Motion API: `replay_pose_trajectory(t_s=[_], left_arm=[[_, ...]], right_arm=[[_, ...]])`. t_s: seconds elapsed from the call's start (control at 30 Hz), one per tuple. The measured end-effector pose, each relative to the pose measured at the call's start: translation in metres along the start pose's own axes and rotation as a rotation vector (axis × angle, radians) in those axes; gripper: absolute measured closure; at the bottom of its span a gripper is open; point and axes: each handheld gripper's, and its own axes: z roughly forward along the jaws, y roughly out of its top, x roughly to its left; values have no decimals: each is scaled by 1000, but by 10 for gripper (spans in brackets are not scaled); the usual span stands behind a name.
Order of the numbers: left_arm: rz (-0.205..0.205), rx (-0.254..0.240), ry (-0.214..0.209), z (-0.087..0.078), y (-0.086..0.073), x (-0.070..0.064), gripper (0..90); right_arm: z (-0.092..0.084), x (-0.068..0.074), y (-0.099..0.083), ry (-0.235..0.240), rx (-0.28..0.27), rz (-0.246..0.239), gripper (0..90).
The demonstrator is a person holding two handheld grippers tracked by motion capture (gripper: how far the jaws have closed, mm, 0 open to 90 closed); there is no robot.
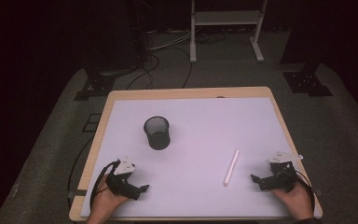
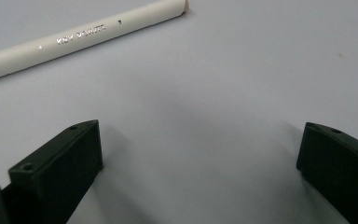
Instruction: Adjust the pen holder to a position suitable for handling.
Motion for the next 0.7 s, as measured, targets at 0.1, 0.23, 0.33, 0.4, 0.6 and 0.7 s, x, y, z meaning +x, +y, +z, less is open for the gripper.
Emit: replay_pose_trajectory(t_s=[0.1,0.23,0.33,0.4,0.6,0.7], left_arm=[[-12,-10,-9,0,2,0,0],[-11,-22,-8,1,7,-2,0],[-14,-30,-6,2,8,-2,0],[-19,-29,-15,2,9,-1,0],[-27,-45,-13,3,15,3,0],[-16,-45,-8,3,18,3,0]], right_arm=[[0,0,0,0,0,0,0],[0,0,0,-1,1,-1,0],[0,0,0,-1,0,-2,0],[0,0,0,-1,0,-1,0],[0,0,0,-1,0,-1,0],[0,0,0,-1,0,0,0]])
